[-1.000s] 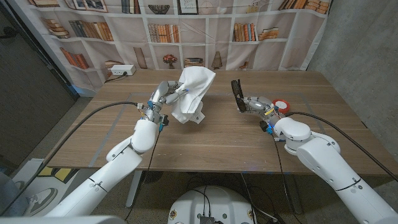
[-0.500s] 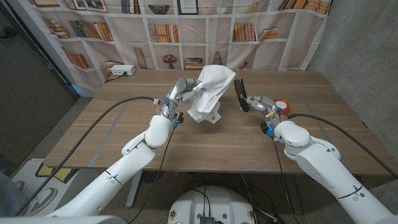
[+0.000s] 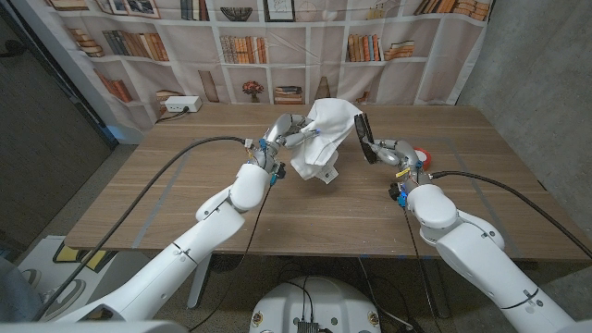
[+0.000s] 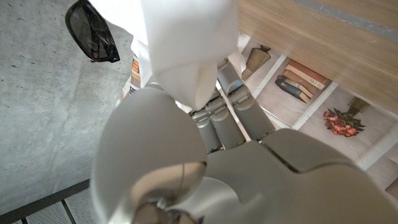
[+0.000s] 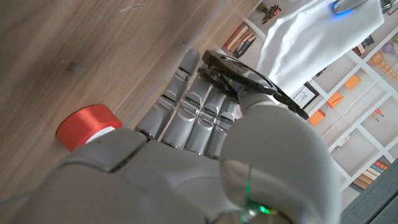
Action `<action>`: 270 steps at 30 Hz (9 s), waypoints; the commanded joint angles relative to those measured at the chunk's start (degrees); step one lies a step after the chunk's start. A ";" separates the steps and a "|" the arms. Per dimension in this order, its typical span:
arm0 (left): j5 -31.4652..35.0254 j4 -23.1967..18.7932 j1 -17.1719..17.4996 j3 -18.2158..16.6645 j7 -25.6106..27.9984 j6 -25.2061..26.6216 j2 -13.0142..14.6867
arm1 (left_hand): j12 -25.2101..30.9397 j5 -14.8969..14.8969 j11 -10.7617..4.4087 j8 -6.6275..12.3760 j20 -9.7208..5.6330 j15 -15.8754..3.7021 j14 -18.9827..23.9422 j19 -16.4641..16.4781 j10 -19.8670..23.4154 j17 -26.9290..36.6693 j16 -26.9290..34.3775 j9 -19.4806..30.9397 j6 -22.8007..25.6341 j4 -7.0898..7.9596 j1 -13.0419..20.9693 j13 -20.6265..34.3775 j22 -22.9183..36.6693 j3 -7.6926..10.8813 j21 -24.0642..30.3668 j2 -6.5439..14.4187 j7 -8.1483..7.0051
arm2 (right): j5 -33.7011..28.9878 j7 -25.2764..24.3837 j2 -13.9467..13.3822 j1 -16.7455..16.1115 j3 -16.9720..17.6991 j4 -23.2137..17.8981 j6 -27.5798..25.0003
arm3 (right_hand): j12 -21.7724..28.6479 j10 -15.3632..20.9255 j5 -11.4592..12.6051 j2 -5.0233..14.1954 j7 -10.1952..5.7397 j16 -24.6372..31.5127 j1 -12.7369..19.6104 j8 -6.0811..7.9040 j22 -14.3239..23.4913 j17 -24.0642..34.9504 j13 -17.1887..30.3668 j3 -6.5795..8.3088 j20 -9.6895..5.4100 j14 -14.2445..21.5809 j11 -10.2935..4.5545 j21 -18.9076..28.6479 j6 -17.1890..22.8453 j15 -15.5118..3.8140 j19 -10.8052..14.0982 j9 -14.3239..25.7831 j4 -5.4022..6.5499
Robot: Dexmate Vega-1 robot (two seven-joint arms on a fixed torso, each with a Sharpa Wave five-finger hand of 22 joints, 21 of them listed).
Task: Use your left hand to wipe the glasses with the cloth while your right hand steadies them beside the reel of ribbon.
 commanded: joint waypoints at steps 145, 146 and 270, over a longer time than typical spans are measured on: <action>15.58 -1.64 -14.46 20.15 -2.83 15.00 -7.23 | -1.35 0.19 -0.52 -1.11 1.98 0.50 0.39 -1.38 2.93 0.58 -0.20 -0.15 1.84 -0.03 -1.16 3.31 0.70 3.21 -0.87 -1.20 0.80 | -3.05 -3.70 1.14 -3.90 -0.92 -0.96 -0.15 | -0.28 0.45 0.18 0.57 0.21 -0.16 -0.48 0.12 -0.32 0.16 0.22 1.31 -6.74 1.10 0.46 2.98 0.67 -1.55 -0.90 -0.05 -0.40; 15.56 -1.64 -14.50 20.18 -2.80 15.04 -7.21 | -1.36 0.19 -0.51 -1.12 1.97 0.42 0.38 -1.36 2.92 0.59 -0.20 -0.14 1.84 -0.03 -1.16 3.32 0.70 3.23 -0.86 -1.20 0.79 | -3.05 -3.69 1.13 -3.90 -0.92 -0.96 -0.13 | -0.29 0.44 0.19 0.58 0.16 -0.15 -0.48 0.14 -0.32 0.17 0.22 1.32 -6.71 1.11 0.49 3.02 0.71 -1.56 -0.84 -0.06 -0.40; 15.43 -4.61 -13.44 22.10 -6.46 20.01 -5.09 | -2.93 0.13 -0.31 -2.03 2.68 0.90 -0.92 -2.51 3.26 0.72 -0.24 0.49 1.94 -0.26 -2.29 4.56 0.76 5.45 -0.84 -1.64 0.73 | -4.41 -4.35 1.62 -2.39 -2.02 1.69 -0.56 | -0.30 0.48 0.20 0.47 0.01 -0.16 -0.94 0.04 -0.64 0.21 0.25 1.55 -6.76 1.21 0.33 5.04 0.67 -1.62 -1.60 0.02 -0.87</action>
